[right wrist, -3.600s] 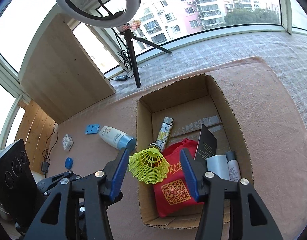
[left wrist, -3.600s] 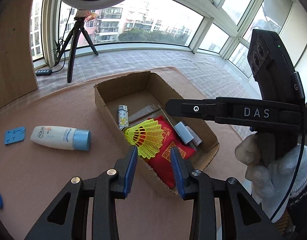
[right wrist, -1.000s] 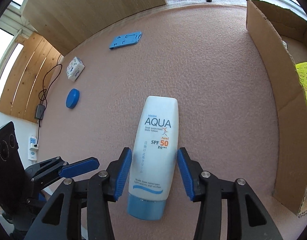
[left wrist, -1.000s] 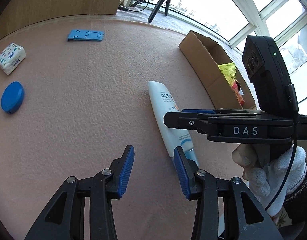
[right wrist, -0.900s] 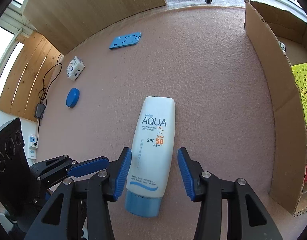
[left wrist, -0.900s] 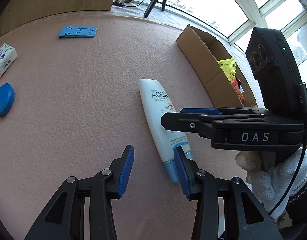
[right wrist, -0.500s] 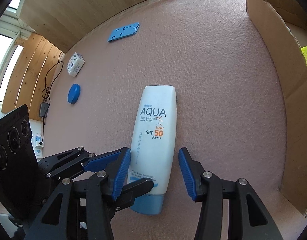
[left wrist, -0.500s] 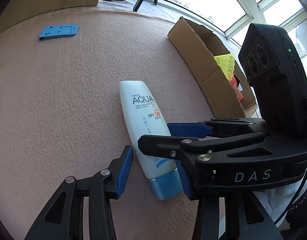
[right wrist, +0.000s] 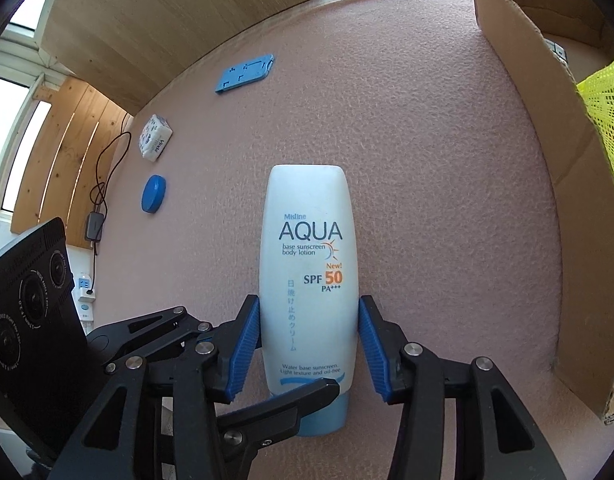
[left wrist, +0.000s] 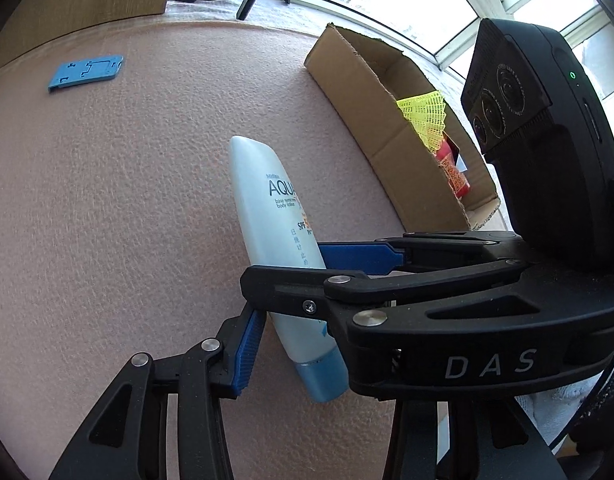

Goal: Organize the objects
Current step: 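Lift the sunscreen tube with the right tool toward the box, then lower the sunscreen tube into the box and open the right tool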

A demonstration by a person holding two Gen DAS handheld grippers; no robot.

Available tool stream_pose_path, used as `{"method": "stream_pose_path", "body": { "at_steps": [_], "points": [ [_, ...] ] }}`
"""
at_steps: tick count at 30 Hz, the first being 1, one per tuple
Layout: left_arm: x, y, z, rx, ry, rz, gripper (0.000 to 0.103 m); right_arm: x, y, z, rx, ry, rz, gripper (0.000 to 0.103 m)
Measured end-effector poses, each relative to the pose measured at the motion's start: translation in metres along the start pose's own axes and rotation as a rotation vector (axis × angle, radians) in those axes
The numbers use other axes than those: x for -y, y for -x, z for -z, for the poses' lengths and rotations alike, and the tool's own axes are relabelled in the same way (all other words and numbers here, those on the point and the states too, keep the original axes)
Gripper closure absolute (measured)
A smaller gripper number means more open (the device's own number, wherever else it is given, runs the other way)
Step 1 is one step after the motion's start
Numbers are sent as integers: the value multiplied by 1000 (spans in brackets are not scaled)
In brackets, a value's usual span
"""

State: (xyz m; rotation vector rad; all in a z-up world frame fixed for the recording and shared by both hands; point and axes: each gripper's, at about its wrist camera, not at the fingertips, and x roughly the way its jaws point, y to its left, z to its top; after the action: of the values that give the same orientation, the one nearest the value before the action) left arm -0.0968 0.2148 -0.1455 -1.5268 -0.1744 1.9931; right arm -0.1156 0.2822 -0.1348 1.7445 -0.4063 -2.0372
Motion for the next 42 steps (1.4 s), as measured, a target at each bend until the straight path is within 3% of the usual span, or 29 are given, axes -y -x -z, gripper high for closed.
{"method": "stream_pose_path", "body": {
  "at_steps": [10,17,24,30,37,42],
  "points": [
    [59,25,-34,84,-76,49,58,6,66,-10,122,9,-15,61],
    [105,30,-69,125,-143,78,62,31,118,-25,217,-2,32,63],
    [165,-3,-124,137,-201,107,62,70,164,-44,283,-21,87,64],
    [197,-46,-156,112,-215,109,63,114,174,-59,291,-63,122,67],
    [210,-86,-188,95,-195,78,63,152,170,-82,296,-103,136,71],
    [202,-97,-207,120,-165,37,61,159,173,-96,335,-95,146,69]
  ]
}}
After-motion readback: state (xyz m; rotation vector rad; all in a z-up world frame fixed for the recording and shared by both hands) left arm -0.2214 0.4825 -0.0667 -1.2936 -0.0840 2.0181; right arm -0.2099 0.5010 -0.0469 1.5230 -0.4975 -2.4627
